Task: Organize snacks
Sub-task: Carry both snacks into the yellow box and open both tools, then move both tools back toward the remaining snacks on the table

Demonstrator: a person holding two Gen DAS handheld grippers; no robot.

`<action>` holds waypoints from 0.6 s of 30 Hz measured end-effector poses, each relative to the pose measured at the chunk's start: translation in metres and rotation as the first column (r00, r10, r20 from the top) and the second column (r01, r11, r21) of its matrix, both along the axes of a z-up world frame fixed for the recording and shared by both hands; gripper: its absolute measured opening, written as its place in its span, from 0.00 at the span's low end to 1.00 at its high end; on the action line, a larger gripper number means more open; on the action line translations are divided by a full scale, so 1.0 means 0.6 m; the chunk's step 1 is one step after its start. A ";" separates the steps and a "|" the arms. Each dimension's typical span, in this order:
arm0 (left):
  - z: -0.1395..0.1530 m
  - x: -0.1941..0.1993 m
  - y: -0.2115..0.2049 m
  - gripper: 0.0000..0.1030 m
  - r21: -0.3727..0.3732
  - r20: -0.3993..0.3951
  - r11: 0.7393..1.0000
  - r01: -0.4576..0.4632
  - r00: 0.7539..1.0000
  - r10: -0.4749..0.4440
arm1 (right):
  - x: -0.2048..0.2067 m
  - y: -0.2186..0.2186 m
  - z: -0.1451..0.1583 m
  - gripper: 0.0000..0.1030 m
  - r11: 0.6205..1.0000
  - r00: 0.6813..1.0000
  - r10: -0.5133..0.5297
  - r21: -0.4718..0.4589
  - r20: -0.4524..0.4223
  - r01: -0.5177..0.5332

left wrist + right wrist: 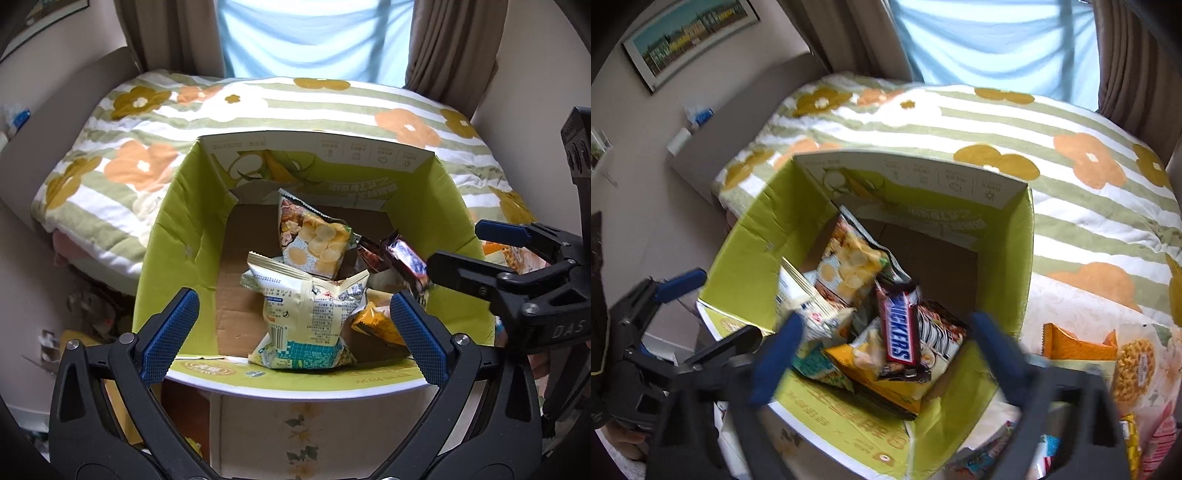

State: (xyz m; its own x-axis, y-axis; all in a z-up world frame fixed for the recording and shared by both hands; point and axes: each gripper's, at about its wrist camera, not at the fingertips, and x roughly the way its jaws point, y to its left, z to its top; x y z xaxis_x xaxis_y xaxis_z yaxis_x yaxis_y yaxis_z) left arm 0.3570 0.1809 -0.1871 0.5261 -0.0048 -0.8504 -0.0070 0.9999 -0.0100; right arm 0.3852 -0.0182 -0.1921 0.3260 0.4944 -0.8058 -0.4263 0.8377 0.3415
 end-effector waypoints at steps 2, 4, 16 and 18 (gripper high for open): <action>0.001 -0.006 0.002 1.00 0.000 0.001 1.000 -0.002 1.000 0.002 | -0.004 -0.004 0.000 1.00 1.000 1.000 -0.005 -0.008 -0.019 0.005; 0.003 -0.015 0.006 1.00 0.005 0.007 1.000 -0.001 1.000 0.001 | -0.007 -0.006 0.001 1.00 1.000 0.999 -0.007 -0.013 -0.032 0.007; 0.030 -0.063 0.013 1.00 -0.019 0.050 1.000 0.018 0.999 -0.017 | -0.059 -0.023 0.049 1.00 0.998 0.998 -0.058 -0.031 0.039 0.059; 0.036 -0.068 0.011 1.00 -0.030 0.058 0.999 0.031 0.998 -0.029 | -0.071 -0.032 0.058 1.00 0.996 0.995 -0.081 -0.031 0.053 0.083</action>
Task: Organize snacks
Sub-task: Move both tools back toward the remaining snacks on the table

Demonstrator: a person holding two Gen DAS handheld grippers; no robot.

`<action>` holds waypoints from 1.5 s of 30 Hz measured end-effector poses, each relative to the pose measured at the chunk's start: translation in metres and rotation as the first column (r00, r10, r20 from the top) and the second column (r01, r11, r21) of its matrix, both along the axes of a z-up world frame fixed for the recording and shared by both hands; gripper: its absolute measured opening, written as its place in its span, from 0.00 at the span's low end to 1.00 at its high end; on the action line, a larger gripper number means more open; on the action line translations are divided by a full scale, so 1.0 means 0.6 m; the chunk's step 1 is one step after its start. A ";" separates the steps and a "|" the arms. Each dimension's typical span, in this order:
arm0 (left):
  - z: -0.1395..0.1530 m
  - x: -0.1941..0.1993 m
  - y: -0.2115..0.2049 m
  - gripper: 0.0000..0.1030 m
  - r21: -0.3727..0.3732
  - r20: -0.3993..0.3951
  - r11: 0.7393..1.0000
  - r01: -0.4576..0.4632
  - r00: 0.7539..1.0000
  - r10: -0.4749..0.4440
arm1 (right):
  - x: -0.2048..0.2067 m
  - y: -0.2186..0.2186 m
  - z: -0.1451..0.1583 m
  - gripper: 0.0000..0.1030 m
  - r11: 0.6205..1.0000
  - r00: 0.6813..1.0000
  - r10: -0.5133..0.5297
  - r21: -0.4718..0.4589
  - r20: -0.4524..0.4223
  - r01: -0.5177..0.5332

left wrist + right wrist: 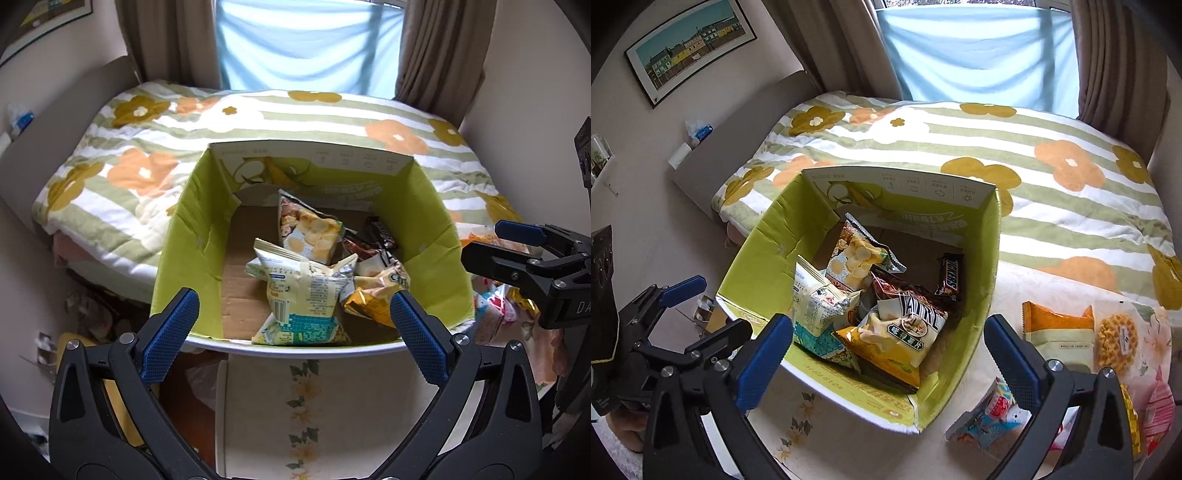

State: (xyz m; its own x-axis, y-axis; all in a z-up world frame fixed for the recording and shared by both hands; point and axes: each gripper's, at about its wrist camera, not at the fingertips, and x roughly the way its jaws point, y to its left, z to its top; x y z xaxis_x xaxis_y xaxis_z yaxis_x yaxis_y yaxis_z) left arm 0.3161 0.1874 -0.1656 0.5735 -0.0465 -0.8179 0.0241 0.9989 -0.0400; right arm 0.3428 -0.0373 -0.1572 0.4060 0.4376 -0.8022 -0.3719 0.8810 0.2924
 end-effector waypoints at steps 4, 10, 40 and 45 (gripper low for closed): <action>0.010 -0.009 -0.008 1.00 -0.029 0.010 0.999 0.027 1.000 -0.027 | -0.024 -0.026 0.029 1.00 0.998 0.996 -0.058 -0.032 0.061 0.060; 0.022 -0.019 -0.042 1.00 -0.072 0.032 0.991 0.117 0.993 -0.115 | -0.055 -0.086 0.071 1.00 0.982 0.979 -0.158 -0.088 0.127 0.170; -0.101 -0.093 -0.428 1.00 -0.127 -0.108 0.977 0.173 0.976 -0.187 | -0.096 -0.403 -0.039 1.00 0.982 0.990 -0.142 -0.127 -0.006 0.140; -0.151 -0.082 -0.456 0.99 -0.074 -0.108 0.988 0.138 0.984 -0.145 | -0.073 -0.410 -0.094 1.00 0.988 0.990 -0.116 -0.108 -0.077 0.107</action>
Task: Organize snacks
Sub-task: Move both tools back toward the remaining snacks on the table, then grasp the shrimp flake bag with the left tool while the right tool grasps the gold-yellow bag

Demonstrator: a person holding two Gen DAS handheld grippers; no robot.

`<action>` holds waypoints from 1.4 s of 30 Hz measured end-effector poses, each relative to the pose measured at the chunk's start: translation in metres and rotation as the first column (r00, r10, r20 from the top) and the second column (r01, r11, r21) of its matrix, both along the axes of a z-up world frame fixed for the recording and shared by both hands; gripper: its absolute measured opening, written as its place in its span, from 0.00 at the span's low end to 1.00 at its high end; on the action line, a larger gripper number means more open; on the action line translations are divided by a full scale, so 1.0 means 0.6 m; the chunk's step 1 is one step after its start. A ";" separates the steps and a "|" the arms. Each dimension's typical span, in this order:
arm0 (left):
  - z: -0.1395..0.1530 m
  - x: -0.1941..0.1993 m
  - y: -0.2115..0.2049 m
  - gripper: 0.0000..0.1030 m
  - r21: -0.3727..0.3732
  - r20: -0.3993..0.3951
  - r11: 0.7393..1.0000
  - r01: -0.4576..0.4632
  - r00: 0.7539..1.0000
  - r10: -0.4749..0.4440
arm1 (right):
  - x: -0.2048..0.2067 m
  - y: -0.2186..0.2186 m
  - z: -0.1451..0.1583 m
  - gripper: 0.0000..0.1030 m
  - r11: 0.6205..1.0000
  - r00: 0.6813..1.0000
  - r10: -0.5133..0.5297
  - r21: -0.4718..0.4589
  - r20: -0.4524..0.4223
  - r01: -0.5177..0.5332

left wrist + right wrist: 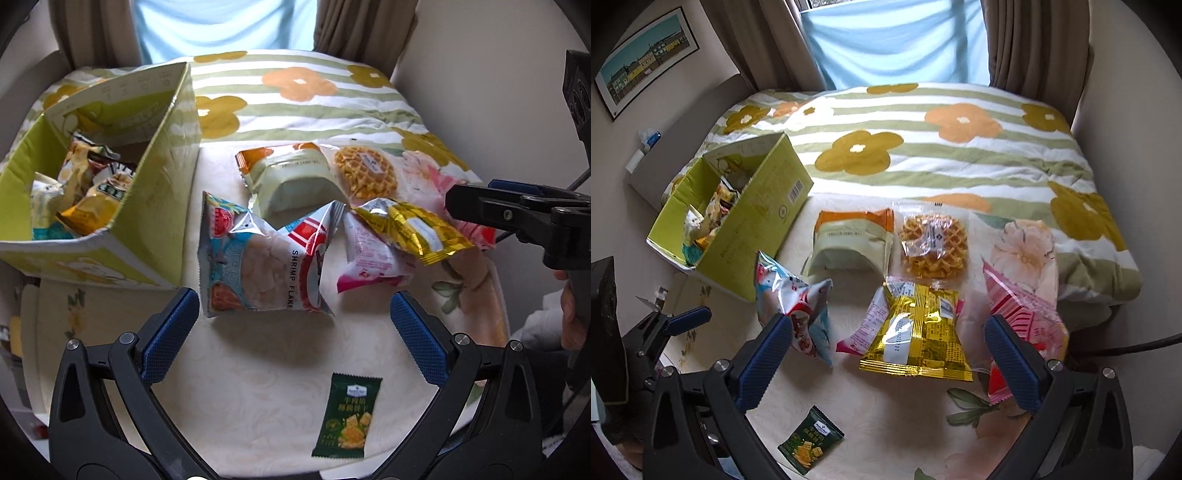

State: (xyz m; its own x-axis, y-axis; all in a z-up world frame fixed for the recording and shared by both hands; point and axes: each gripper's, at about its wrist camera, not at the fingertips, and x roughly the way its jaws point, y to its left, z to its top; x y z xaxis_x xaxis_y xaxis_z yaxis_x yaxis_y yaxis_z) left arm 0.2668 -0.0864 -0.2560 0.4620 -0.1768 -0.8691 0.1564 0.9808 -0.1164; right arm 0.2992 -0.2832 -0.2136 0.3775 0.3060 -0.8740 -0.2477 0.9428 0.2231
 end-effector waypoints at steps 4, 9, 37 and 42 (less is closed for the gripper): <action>-0.038 0.010 -0.014 1.00 0.061 0.027 0.998 -0.007 1.000 0.006 | 0.004 0.003 -0.033 1.00 1.000 0.999 0.006 -0.008 -0.034 -0.006; -0.070 0.032 -0.026 0.99 0.120 0.039 0.993 0.002 0.999 -0.007 | 0.012 0.009 -0.061 1.00 0.999 0.998 0.005 -0.038 -0.056 -0.007; -0.136 0.105 -0.009 0.81 0.151 -0.042 0.988 0.016 0.999 -0.010 | 0.063 0.016 -0.120 0.90 0.993 0.985 -0.077 -0.101 -0.157 0.062; -0.130 0.100 -0.010 0.72 0.137 -0.041 0.990 0.034 0.999 -0.028 | 0.063 0.010 -0.121 0.90 0.993 0.983 -0.084 -0.093 -0.162 0.069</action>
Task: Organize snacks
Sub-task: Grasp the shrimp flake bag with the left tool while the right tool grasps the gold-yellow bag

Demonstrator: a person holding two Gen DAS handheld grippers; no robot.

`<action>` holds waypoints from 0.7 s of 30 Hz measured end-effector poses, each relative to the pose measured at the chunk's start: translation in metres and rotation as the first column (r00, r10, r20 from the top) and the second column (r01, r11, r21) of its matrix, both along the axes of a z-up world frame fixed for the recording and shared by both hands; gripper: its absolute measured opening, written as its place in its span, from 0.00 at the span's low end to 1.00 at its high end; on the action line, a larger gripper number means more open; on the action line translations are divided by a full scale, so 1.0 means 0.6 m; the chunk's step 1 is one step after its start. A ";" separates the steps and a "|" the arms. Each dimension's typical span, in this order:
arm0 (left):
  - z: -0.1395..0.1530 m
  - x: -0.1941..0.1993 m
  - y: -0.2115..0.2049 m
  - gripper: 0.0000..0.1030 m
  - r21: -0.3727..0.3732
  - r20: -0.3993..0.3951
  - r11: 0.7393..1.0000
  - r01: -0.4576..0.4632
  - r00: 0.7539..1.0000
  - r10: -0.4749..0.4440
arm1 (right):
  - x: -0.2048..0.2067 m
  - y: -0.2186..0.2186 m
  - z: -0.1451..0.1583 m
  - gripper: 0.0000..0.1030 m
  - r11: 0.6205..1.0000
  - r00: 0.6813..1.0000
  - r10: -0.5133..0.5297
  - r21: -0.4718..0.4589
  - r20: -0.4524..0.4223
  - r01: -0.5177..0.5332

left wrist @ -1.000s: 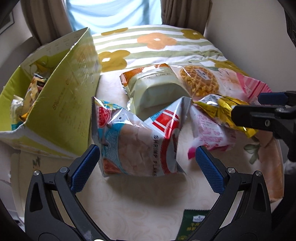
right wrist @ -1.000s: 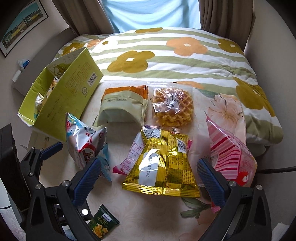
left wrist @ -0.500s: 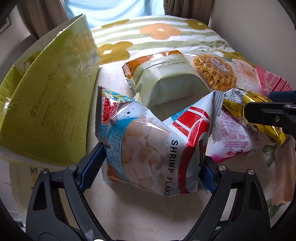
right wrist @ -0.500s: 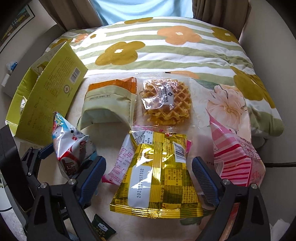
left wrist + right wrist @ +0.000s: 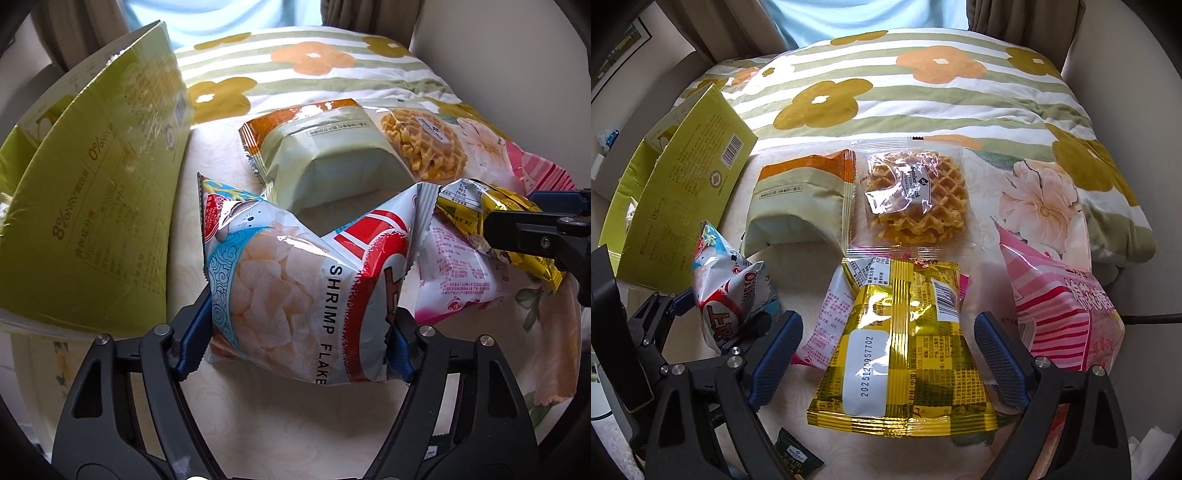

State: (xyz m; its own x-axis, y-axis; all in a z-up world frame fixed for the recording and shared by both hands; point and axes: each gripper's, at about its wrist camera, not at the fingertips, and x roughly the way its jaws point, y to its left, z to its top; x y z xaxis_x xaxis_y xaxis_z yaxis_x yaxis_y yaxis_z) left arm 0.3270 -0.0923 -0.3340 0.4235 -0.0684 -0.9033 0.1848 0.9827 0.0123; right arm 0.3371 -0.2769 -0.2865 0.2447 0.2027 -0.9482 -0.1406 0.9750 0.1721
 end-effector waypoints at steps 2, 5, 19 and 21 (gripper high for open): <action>0.003 -0.003 0.000 0.70 0.000 0.003 1.000 0.005 1.000 -0.005 | 0.001 -0.002 -0.002 0.90 1.000 1.000 -0.003 0.004 -0.004 0.003; 0.013 -0.009 -0.002 0.70 0.028 0.024 1.000 0.013 1.000 -0.014 | 0.002 -0.002 -0.002 0.90 1.000 1.000 -0.005 0.010 -0.008 0.005; 0.049 -0.035 0.000 0.70 0.029 0.079 1.000 0.002 0.997 -0.004 | 0.002 0.005 -0.042 0.67 0.999 0.999 0.017 -0.036 -0.044 -0.019; 0.050 -0.038 0.001 0.70 0.025 0.080 1.000 -0.001 0.997 -0.001 | 0.001 0.007 -0.043 0.64 0.998 0.999 0.025 -0.053 -0.039 -0.027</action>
State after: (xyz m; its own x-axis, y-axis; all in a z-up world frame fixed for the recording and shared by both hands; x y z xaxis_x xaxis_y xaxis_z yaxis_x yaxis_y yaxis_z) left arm 0.3042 -0.0915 -0.3039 0.4943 -0.0457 -0.8681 0.1820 0.9819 0.0519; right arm 0.3376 -0.2726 -0.3120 0.2032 0.1573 -0.9664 -0.1605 0.9790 0.1256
